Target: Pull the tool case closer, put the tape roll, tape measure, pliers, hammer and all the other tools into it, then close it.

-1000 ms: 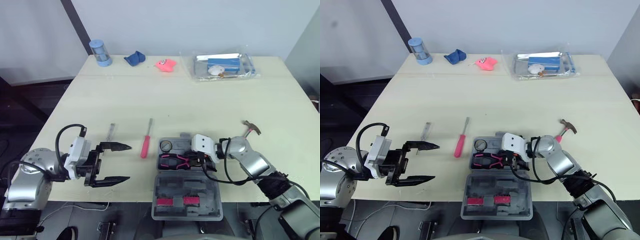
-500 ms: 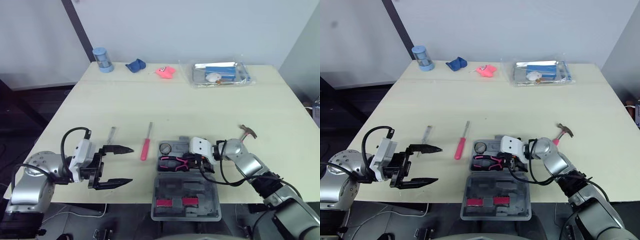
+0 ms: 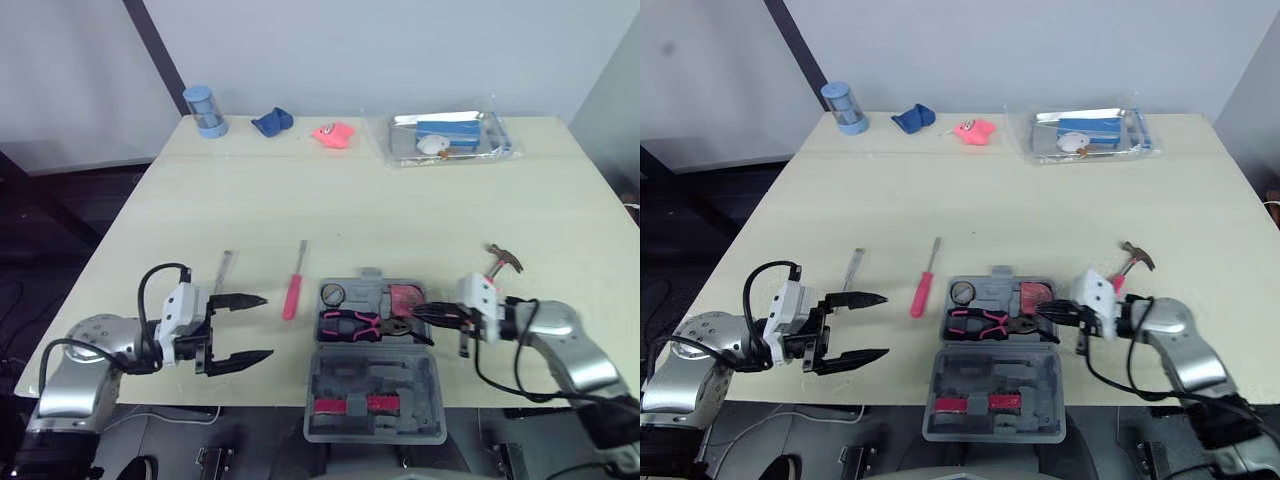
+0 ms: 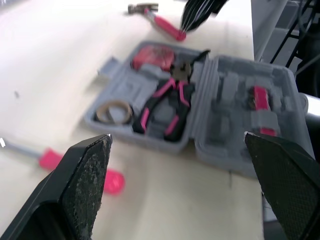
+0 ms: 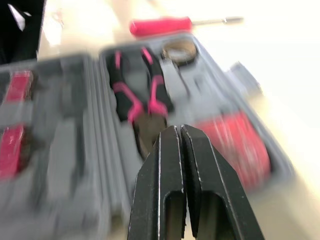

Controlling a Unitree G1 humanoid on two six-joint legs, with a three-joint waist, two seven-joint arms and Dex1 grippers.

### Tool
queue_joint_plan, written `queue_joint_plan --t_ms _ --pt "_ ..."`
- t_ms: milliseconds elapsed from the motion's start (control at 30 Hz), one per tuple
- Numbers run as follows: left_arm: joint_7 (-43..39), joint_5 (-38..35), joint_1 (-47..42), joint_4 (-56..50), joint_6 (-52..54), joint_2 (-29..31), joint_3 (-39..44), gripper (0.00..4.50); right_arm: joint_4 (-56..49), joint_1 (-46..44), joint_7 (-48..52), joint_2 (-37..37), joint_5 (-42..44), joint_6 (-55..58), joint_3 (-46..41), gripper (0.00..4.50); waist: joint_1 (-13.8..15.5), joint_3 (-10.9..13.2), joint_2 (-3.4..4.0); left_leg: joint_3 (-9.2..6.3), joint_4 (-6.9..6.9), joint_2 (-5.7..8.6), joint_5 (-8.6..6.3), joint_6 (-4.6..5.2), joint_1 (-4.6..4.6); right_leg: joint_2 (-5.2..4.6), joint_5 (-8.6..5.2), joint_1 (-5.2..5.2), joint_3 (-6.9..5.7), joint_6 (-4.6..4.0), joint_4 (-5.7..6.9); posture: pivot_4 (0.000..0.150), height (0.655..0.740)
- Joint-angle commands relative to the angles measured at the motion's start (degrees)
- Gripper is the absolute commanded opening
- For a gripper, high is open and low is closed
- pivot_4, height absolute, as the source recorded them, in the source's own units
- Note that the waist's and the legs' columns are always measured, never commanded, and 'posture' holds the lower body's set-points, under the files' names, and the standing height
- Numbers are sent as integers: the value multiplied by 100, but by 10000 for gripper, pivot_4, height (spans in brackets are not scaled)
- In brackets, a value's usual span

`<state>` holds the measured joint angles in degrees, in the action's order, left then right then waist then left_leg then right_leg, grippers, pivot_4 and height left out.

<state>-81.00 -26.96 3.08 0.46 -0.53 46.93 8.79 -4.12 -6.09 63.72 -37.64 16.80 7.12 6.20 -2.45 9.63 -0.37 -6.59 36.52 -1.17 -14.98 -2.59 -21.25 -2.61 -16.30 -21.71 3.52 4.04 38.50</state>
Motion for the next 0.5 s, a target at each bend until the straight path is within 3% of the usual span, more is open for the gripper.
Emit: queue_joint_plan --t_ms 33,200,267,300,500 --pt "-140 102 12 161 -240 -11 -71 33414 -19 362 303 -326 108 -342 -310 0 4 4 -1 1 0 0 0 0 0 0 0 0 1 0 0 1500 7400" --pt "-219 547 -240 840 -693 -199 -494 8401 444 786 397 -562 -171 -796 -291 0 -8 10 -5 4 0 0 0 0 3 0 0 1 3 0 0 1500 7400" --pt "-210 781 -431 1214 -908 -305 -685 5523 568 780 365 -547 -303 -909 -204 0 -1 11 -4 3 0 0 0 0 3 0 0 1 3 0 0 1500 7400" --pt "-204 846 -504 1344 -978 -343 -747 225 601 750 338 -512 -336 -927 -174 0 4 11 -4 4 0 1 0 0 4 0 0 3 3 0 0 1500 7400" --pt "-156 1087 -850 1934 -1275 -560 -988 225 831 599 218 -363 -674 -1120 69 0 -6 14 -8 3 1 2 0 0 4 0 1 2 3 1 1 1500 7400"
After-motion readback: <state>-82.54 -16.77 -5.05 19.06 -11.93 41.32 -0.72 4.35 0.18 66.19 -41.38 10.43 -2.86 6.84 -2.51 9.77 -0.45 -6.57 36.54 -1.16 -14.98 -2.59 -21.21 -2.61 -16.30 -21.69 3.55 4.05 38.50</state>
